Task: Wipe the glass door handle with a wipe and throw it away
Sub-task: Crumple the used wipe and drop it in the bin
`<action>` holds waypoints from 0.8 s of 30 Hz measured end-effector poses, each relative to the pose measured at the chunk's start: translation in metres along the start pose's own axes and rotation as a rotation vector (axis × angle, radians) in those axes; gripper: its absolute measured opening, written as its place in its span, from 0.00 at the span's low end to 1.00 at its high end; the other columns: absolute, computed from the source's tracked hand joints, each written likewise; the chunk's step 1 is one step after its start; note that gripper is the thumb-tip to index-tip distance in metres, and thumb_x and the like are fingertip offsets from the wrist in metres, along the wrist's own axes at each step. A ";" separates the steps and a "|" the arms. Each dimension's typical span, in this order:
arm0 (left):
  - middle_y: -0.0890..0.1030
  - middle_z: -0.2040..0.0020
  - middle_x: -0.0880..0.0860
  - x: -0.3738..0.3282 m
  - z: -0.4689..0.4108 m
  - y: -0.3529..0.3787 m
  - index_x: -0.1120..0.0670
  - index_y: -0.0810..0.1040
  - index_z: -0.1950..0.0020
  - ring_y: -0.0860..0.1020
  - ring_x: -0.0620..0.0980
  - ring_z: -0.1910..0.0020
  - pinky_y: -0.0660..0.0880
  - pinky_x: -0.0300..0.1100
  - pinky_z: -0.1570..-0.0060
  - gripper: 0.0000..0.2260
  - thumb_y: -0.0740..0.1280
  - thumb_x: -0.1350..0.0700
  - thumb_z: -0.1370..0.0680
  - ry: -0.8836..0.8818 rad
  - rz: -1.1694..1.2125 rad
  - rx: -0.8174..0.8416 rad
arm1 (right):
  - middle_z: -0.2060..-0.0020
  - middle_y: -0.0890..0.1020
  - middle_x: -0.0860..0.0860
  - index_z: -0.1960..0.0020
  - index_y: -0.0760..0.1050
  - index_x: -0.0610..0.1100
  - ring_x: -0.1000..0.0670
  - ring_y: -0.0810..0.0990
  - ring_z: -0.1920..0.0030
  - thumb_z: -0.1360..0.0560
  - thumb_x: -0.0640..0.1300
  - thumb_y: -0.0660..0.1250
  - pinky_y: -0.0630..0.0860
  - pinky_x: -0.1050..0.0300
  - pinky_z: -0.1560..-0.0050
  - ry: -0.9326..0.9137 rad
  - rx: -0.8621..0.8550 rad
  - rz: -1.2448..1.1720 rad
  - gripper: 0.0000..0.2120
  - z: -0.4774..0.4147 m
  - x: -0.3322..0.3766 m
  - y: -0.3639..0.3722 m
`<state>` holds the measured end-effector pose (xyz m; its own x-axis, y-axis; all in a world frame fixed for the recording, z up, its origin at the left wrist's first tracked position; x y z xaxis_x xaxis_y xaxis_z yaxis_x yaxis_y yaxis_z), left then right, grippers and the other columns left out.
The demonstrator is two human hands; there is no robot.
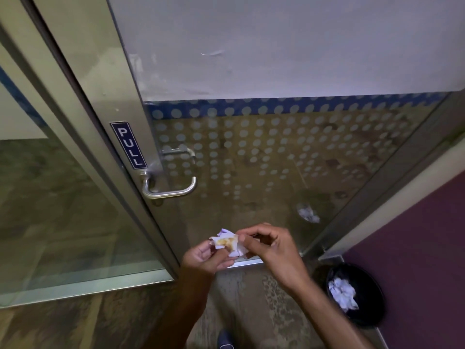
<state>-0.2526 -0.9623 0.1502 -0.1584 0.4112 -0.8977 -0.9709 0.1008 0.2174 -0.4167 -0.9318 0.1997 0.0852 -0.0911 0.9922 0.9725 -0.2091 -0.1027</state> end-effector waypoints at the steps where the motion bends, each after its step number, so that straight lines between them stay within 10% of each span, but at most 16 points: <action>1: 0.89 0.55 0.59 0.000 0.003 0.002 0.59 0.85 0.49 0.88 0.50 0.61 0.83 0.36 0.61 0.13 0.67 0.74 0.21 0.019 -0.010 0.002 | 0.59 0.83 0.38 0.54 0.86 0.38 0.47 0.81 0.63 0.27 0.33 0.75 0.81 0.53 0.61 0.029 -0.003 -0.050 0.03 0.004 0.001 -0.001; 12: 0.88 0.46 0.62 0.002 0.040 -0.001 0.58 0.89 0.48 0.88 0.57 0.49 0.85 0.44 0.48 0.19 0.75 0.61 0.38 -0.032 0.129 0.397 | 0.67 0.79 0.40 0.56 0.80 0.32 0.48 0.74 0.71 0.29 0.23 0.71 0.74 0.59 0.73 0.116 -0.195 -0.097 0.06 0.052 -0.005 0.002; 19: 0.88 0.49 0.62 0.015 0.064 0.003 0.58 0.90 0.52 0.87 0.60 0.44 0.85 0.46 0.49 0.12 0.76 0.51 0.28 -0.168 0.167 0.354 | 0.62 0.75 0.52 0.58 0.77 0.43 0.53 0.75 0.64 0.34 0.29 0.72 0.71 0.63 0.64 -0.256 -0.393 0.659 0.11 0.102 -0.007 0.007; 24: 0.88 0.47 0.56 0.023 0.078 0.015 0.60 0.82 0.41 0.88 0.52 0.46 0.85 0.42 0.53 0.22 0.74 0.47 0.28 -0.321 0.296 0.336 | 0.51 0.76 0.45 0.47 0.79 0.38 0.44 0.77 0.53 0.29 0.35 0.66 0.78 0.48 0.57 -0.420 -0.276 0.933 0.11 0.138 -0.007 0.009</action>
<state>-0.2566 -0.8810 0.1627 -0.3020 0.7164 -0.6289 -0.7738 0.2011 0.6007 -0.3783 -0.7984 0.2015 0.8920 0.0030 0.4520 0.4052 -0.4484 -0.7967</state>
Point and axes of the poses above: each hand's wrist, its own z-axis away from the middle knuckle, its own y-axis out of the palm, x = y × z, the point moved 1 cm from there along -z, towards the middle knuckle
